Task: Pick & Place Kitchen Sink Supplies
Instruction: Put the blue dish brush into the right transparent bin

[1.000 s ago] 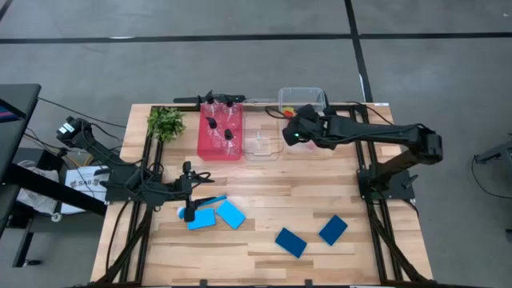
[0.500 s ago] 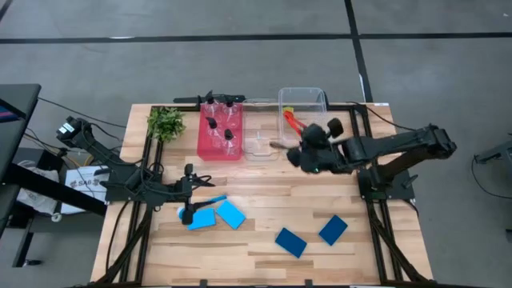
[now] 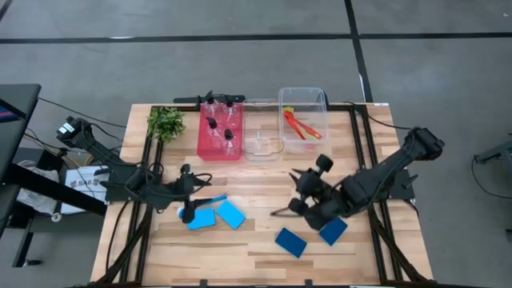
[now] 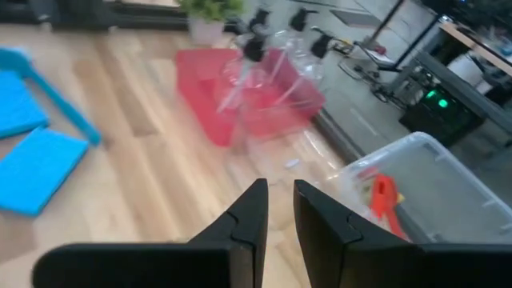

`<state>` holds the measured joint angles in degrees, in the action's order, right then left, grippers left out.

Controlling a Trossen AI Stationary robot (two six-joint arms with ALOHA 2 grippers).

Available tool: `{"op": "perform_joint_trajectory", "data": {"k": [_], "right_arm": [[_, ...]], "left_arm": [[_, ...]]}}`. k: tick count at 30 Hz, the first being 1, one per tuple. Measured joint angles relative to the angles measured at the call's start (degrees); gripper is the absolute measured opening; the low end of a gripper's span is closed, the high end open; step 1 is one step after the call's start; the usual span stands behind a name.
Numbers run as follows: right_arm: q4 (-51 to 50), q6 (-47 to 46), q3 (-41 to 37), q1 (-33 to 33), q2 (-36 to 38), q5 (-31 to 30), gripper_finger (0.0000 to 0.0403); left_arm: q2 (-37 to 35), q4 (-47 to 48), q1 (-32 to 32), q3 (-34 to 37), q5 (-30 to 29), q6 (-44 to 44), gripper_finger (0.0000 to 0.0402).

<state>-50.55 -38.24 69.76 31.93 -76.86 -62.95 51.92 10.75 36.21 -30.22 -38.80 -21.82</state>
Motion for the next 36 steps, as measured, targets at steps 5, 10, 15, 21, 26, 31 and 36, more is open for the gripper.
{"op": "perform_joint_trajectory", "data": {"k": [5, 10, 15, 21, 26, 31, 36], "right_arm": [[0.07, -1.29, 0.00, 3.66, -2.54, 0.36, 0.0056], [0.32, -1.45, 0.00, 5.29, -5.15, 3.53, 0.0056], [1.03, -0.39, 0.00, 5.26, -8.13, 11.19, 0.0056], [1.86, 1.22, 0.00, 5.09, -10.62, 16.89, 0.0056], [2.49, 1.31, 0.00, 5.31, -10.61, 17.76, 0.0056], [3.05, 1.31, 0.00, 5.29, -10.56, 17.79, 0.0056], [3.42, 1.31, 0.00, 5.30, -10.56, 17.85, 0.0056]], "left_arm": [[1.51, 5.35, -1.17, 0.00, 0.84, -7.38, 0.0250], [6.96, 7.43, -5.80, 0.00, 9.89, -12.78, 0.0250], [16.08, 7.44, -10.46, 0.00, 20.76, -17.62, 0.0250], [24.31, 7.31, -13.60, 0.02, 24.28, -19.60, 0.0250], [27.43, 7.21, -15.48, 0.02, 24.28, -19.66, 0.0250], [28.02, 7.14, -15.80, -0.04, 24.71, -19.63, 0.0249], [27.95, 7.34, -15.76, -0.04, 24.91, -20.79, 0.0218]]}}
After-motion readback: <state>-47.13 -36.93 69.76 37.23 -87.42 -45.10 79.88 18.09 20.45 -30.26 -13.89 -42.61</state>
